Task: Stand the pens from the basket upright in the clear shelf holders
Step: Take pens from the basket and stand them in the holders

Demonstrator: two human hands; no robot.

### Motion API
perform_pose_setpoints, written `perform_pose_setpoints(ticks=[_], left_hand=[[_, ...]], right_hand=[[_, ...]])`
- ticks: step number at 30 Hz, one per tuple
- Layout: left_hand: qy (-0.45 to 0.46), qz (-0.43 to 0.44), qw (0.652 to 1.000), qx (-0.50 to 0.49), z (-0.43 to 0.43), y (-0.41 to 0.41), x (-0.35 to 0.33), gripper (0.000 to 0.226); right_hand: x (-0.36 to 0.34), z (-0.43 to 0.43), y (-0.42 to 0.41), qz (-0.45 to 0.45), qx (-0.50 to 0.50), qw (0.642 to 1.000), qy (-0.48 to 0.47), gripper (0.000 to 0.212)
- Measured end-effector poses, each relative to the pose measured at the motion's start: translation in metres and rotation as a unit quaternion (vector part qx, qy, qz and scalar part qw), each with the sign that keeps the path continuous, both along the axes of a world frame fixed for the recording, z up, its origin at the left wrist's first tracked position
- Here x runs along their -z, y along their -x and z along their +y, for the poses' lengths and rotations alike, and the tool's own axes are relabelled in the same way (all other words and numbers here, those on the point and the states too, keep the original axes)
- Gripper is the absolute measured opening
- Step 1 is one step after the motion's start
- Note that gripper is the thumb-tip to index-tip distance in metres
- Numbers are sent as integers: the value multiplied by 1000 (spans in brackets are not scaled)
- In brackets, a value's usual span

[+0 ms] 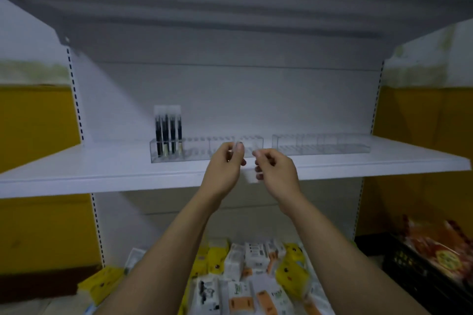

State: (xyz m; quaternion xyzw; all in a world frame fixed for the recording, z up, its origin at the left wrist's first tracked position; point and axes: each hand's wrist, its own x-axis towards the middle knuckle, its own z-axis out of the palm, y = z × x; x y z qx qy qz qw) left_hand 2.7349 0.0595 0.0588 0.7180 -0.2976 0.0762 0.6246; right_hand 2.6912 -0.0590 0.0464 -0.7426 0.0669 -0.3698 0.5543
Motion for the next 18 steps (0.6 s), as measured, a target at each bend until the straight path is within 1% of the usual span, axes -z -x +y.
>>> perform_pose_setpoints(ticks=[3, 4, 7, 9, 12, 15, 16, 18], left_hand=[[13, -27, 999, -14, 4, -13, -17, 28], [24, -20, 999, -17, 5, -20, -23, 27], [52, 18, 998, 24, 12, -37, -43, 22], [40, 4, 998, 39, 17, -47, -55, 23], [31, -15, 999, 12, 22, -65, -70, 20], [41, -2, 999, 5, 27, -83, -83, 15], [41, -4, 999, 4, 29, -88, -87, 16], [19, -39, 999, -24, 34, -96, -94, 24]], right_hand=[[-16, 0, -12, -25, 10, 999, 27, 15], [-21, 0, -17, -29, 4, 999, 31, 14], [-32, 2, -33, -27, -39, 998, 33, 10], [-40, 3, -43, -29, -50, 997, 46, 10], [-48, 4, -60, -45, -62, 997, 33, 20], [-58, 5, -78, -60, -70, 994, 55, 34], [-61, 6, -84, -67, -75, 993, 64, 36], [-68, 7, -97, -78, -85, 991, 73, 35]])
